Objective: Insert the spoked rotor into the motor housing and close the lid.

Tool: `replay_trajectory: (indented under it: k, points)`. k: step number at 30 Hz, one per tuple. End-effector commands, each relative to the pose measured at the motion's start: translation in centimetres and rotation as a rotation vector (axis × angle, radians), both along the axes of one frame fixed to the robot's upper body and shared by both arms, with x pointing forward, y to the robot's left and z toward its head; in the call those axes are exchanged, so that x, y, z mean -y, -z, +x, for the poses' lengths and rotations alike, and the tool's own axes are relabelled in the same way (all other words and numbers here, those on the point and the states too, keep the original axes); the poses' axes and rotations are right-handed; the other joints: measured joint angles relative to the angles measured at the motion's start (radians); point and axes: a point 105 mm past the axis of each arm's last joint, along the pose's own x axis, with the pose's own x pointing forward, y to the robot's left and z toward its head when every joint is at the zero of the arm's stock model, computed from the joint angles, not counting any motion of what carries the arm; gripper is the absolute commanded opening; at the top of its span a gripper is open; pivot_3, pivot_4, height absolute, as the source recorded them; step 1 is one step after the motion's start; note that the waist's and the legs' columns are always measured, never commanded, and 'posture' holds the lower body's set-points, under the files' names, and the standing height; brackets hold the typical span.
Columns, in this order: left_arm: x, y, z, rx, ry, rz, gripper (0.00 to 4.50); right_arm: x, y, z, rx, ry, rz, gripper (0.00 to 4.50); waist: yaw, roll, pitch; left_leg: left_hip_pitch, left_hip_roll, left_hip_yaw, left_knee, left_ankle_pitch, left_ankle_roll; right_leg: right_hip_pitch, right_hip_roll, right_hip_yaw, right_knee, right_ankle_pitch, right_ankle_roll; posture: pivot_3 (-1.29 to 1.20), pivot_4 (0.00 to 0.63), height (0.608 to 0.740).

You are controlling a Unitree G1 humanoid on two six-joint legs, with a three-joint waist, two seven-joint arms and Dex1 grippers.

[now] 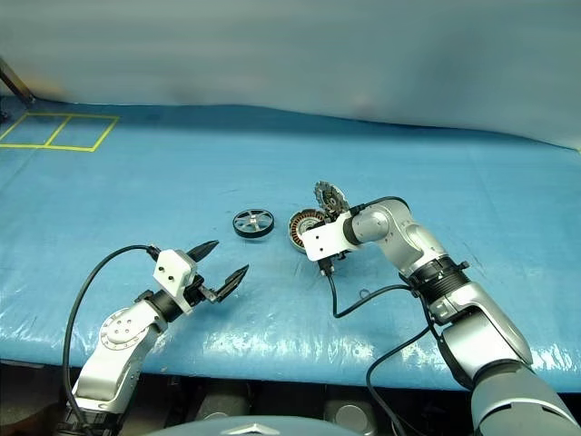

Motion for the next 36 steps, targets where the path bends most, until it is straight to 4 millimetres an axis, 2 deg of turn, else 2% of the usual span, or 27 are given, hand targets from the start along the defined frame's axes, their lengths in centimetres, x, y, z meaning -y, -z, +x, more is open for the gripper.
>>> replay_trajectory:
  k: [1, 9, 14, 18, 21, 25, 36]
  points:
    - [-0.4, -1.6, 0.0, 0.069, -0.002, 0.014, 4.50, -1.6, -0.4, -2.0, 0.054, -0.149, -0.025, 2.15, -0.001, 0.000, 0.000, 0.000, 0.000, 0.000, -0.001, 0.000, 0.000, -0.001, 0.000, 0.000, 0.000, 0.000, 0.000, 0.00, 0.150, 0.740]
    - [-0.8, -1.6, 0.1, 0.062, -0.004, 0.028, 4.50, -3.8, 0.7, -7.6, 0.034, -0.441, -0.089, 2.15, 0.001, 0.000, 0.000, -0.001, 0.000, 0.000, -0.003, 0.000, 0.000, -0.002, 0.000, 0.000, 0.000, -0.001, -0.001, 0.00, 0.150, 0.740]
    - [-0.8, -1.4, 0.0, 0.057, -0.003, 0.026, 4.50, -4.4, 0.6, -8.8, 0.042, -0.524, -0.108, 2.15, 0.002, 0.000, 0.000, 0.000, 0.000, 0.000, -0.001, 0.000, 0.000, -0.001, 0.000, 0.000, -0.001, 0.000, 0.000, 0.00, 0.150, 0.740]
    - [-0.7, -1.4, -0.1, 0.055, -0.007, 0.023, 4.50, -4.2, 1.0, -8.6, 0.011, -0.499, -0.122, 2.15, 0.005, 0.000, 0.000, 0.000, 0.000, 0.000, 0.000, 0.000, 0.000, 0.000, 0.000, 0.000, -0.001, 0.000, 0.000, 0.00, 0.150, 0.740]
    - [-0.7, -1.4, -0.1, 0.055, -0.011, 0.021, 4.50, -4.0, 1.0, -8.0, 0.031, -0.471, -0.122, 3.15, 0.007, 0.000, 0.000, 0.000, 0.000, 0.000, 0.000, 0.000, 0.000, 0.000, 0.000, 0.000, 0.000, 0.000, 0.000, 0.00, 0.150, 0.740]
    - [-0.9, -1.2, -0.3, 0.048, -0.013, 0.021, 4.50, -4.0, 0.0, -7.9, 0.061, -0.451, -0.071, 4.40, 0.010, 0.000, 0.000, 0.000, 0.000, 0.000, -0.001, 0.000, 0.000, 0.000, 0.000, 0.000, -0.001, 0.000, 0.000, 0.00, 0.150, 0.740]
    - [-0.4, -1.1, 0.0, 0.033, 0.022, 0.023, 4.50, -2.7, -4.0, -10.1, -0.007, -0.320, 0.130, 4.40, 0.014, 0.000, 0.000, -0.001, 0.000, 0.000, 0.000, 0.000, 0.000, 0.000, 0.000, 0.000, -0.001, 0.000, 0.000, 0.00, 0.150, 0.740]
